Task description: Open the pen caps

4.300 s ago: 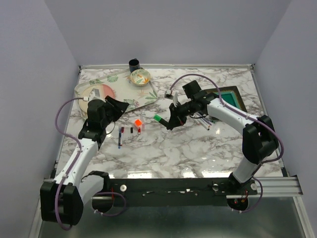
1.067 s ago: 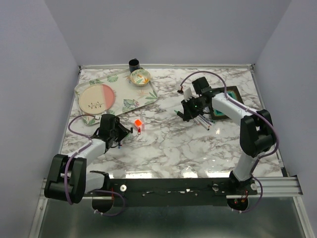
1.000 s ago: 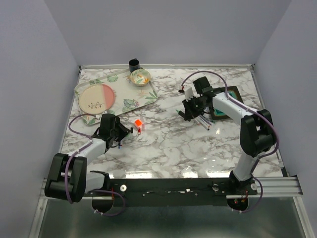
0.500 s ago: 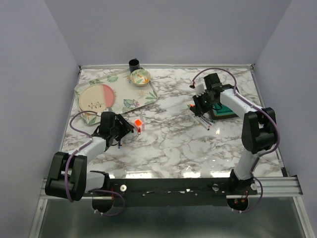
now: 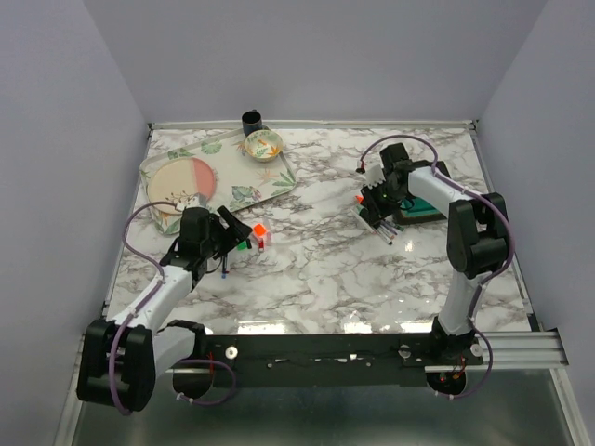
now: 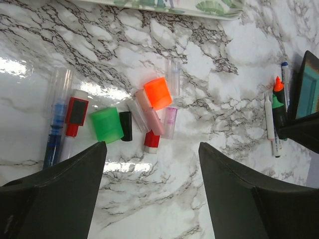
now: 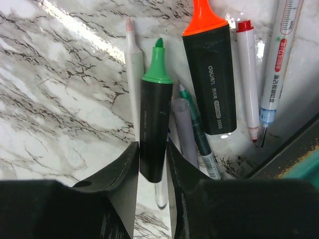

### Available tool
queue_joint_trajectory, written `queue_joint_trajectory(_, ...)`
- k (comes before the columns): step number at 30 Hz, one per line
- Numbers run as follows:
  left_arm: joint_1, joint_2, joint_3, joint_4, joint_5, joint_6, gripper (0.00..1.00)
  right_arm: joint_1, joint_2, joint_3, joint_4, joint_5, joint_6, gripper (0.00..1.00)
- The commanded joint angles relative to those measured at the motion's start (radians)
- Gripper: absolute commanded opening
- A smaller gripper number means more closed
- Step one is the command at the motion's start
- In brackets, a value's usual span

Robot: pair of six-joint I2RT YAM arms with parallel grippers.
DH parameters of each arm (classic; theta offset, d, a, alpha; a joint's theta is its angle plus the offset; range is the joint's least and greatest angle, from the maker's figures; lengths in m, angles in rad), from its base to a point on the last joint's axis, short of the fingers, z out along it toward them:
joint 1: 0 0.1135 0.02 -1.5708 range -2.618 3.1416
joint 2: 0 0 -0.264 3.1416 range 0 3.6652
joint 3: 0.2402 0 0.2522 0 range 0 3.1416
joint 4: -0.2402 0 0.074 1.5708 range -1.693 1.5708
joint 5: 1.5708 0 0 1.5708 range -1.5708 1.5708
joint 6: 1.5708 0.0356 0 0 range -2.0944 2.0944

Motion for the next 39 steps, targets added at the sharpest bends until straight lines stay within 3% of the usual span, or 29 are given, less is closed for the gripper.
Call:
queue_joint_trajectory(1,0.004,-0.083,0.021,-0.076,-0.044,0.069,0.83,-0.006,0.016,0.035,-0.02,0.026,-0.005,0.37)
queue_joint_trajectory(4,0.004,-0.132,0.01,-0.114,-0.093,0.092,0.84,-0.005,0.008,0.038,-0.023,0.022,-0.005,0.43)
queue_joint_trajectory(12,0.002,-0.152,0.007,-0.214,-0.248,0.099,0.77,-0.006,-0.115,0.015,-0.005,-0.019,-0.03,0.45)
queue_joint_trajectory(19,0.002,-0.052,0.05,-0.24,-0.317,0.129,0.54,-0.005,-0.211,-0.008,0.003,-0.179,-0.062,0.45)
queue_joint_trajectory(27,-0.021,0.05,0.076,-0.257,-0.371,0.16,0.42,-0.005,-0.233,-0.009,-0.005,-0.241,-0.067,0.45)
queue_joint_trajectory(30,-0.037,0.098,0.085,-0.26,-0.398,0.171,0.33,-0.005,-0.239,-0.009,-0.008,-0.253,-0.065,0.45)
queue_joint_trajectory(39,-0.054,0.205,0.116,-0.278,-0.403,0.169,0.32,-0.005,-0.245,-0.006,-0.012,-0.273,-0.064,0.45)
